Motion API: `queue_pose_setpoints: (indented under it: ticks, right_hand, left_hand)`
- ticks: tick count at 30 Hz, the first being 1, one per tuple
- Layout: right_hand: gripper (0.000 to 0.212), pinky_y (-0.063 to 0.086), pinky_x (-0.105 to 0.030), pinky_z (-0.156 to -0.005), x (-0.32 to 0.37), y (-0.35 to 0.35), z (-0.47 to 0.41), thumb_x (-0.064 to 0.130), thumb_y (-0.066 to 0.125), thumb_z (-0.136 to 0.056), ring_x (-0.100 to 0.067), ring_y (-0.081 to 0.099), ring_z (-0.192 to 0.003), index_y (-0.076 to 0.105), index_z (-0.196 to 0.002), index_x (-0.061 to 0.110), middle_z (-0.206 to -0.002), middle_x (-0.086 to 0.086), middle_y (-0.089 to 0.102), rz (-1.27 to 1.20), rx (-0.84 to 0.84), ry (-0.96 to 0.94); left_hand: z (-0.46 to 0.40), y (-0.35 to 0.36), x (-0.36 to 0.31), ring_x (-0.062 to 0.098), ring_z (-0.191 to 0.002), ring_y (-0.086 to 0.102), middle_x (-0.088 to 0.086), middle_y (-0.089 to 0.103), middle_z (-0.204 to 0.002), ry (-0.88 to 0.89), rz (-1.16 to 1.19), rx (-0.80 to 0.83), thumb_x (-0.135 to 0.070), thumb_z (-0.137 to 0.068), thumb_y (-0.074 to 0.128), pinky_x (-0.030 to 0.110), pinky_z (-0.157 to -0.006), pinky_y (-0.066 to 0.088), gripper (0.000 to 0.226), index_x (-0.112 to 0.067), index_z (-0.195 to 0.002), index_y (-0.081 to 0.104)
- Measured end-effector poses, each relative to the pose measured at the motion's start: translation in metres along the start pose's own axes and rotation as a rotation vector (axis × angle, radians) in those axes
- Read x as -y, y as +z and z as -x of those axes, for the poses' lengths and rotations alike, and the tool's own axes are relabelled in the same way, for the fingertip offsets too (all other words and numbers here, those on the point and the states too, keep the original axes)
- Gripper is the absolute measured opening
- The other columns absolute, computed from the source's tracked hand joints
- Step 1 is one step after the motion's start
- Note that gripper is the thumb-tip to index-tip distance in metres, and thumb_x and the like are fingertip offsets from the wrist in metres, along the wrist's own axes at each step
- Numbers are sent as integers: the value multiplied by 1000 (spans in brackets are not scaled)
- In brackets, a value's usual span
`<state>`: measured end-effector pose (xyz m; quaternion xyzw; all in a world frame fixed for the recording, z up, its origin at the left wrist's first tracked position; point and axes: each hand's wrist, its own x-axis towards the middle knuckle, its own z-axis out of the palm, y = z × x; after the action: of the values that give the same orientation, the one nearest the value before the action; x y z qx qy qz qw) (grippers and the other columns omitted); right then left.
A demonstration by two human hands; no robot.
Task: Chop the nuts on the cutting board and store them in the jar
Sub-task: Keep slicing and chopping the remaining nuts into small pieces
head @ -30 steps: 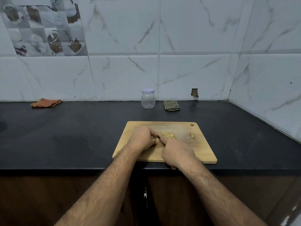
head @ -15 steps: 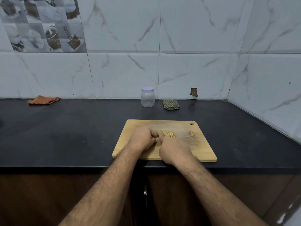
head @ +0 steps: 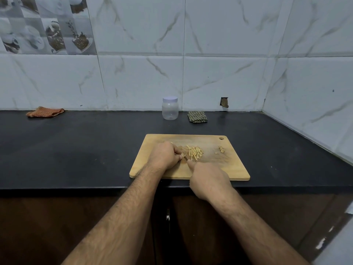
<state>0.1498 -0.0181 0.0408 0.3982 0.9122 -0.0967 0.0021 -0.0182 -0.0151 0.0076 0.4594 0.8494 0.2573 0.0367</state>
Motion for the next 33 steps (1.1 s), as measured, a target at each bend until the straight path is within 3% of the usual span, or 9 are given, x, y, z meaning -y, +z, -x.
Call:
queue_pose_setpoints:
  ticks: [13, 20, 33]
  right_hand:
    - [68, 48, -35, -95, 5, -7, -15, 9, 43, -95, -24, 55, -122, 27, -154, 37, -141, -4, 55, -62, -30, 36]
    - [59, 49, -39, -97, 10, -8, -22, 11, 41, -96, -26, 55, -121, 37, -150, 34, -138, -6, 56, -44, -9, 30]
    - [64, 46, -33, -82, 7, -5, -16, 8, 47, -93, -25, 58, -115, 37, -150, 35, -131, -7, 59, 0, -13, 6]
  left_hand:
    - [2, 1, 0, 12, -113, 60, -6, 71, -119, 3, -3, 0, -31, -92, 66, 26, -95, 47, 26, -24, -116, 73]
    - [3, 1, -1, 14, -109, 61, -6, 72, -115, 9, -30, 15, -31, -94, 63, 27, -91, 49, 24, -27, -116, 73]
    - [1, 5, -1, 15, -111, 61, -5, 71, -117, -8, -21, -16, -31, -93, 65, 28, -93, 48, 24, -26, -115, 73]
